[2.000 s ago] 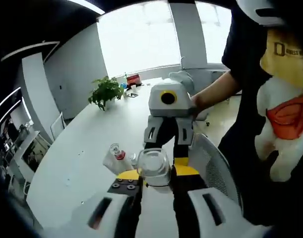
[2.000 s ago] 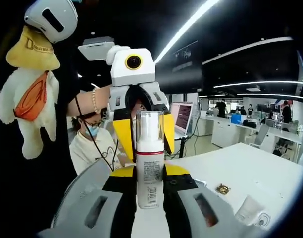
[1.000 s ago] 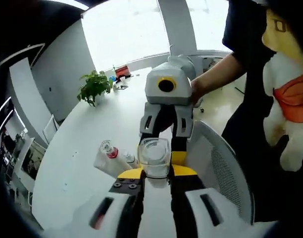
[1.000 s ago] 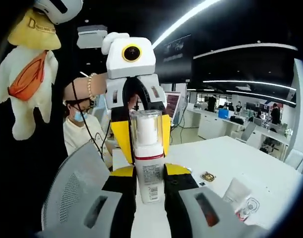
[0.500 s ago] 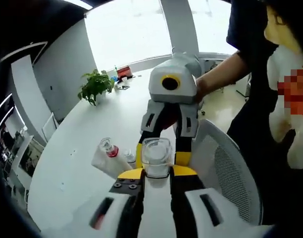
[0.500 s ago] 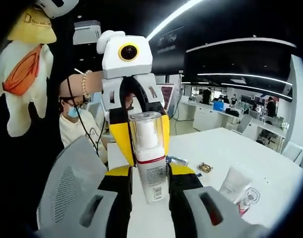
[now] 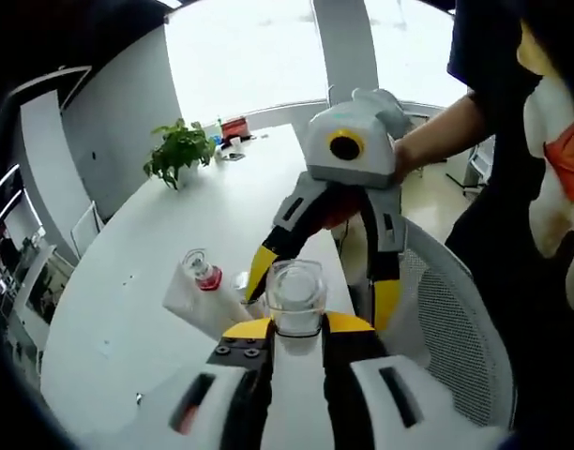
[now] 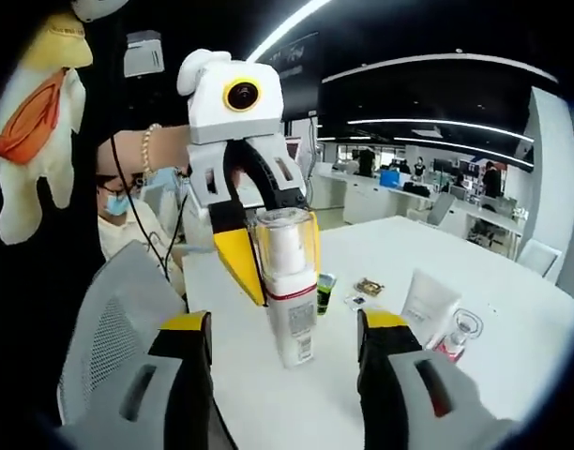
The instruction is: Arrange the skincare products in the storage area until every visible bottle or jar stands upright without overlapping.
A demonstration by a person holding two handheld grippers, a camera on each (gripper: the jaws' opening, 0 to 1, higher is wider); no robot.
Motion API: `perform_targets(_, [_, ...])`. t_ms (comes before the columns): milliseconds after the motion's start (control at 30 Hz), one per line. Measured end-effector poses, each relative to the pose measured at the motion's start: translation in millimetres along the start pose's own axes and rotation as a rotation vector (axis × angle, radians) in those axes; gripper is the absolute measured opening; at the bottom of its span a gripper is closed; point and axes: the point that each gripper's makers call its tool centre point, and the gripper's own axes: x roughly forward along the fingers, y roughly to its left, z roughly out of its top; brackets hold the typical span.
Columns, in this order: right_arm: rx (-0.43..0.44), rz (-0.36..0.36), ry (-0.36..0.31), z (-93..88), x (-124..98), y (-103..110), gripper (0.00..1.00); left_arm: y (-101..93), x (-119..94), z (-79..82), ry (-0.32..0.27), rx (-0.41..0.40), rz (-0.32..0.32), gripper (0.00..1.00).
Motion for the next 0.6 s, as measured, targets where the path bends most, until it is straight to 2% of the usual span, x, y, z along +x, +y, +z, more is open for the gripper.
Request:
perform_targets(167, [0.024, -0.044, 0.011, -8.8, -6, -9, 0.72, 8.8, 10, -9.8, 0.015, 0.004, -0.005, 0.2])
perform_targets(467, [0.07, -0.132, 0.013, -18.2, -16, -25, 0.87, 28.7, 36, -23.9, 0.016, -0.036, -0.004, 0.2])
perform_targets(600, [0.092, -0.161, 0.021, -25.1, -19, -29, 0.91, 33.9, 49, -32.2, 0.025, -0.05, -0.005, 0.2])
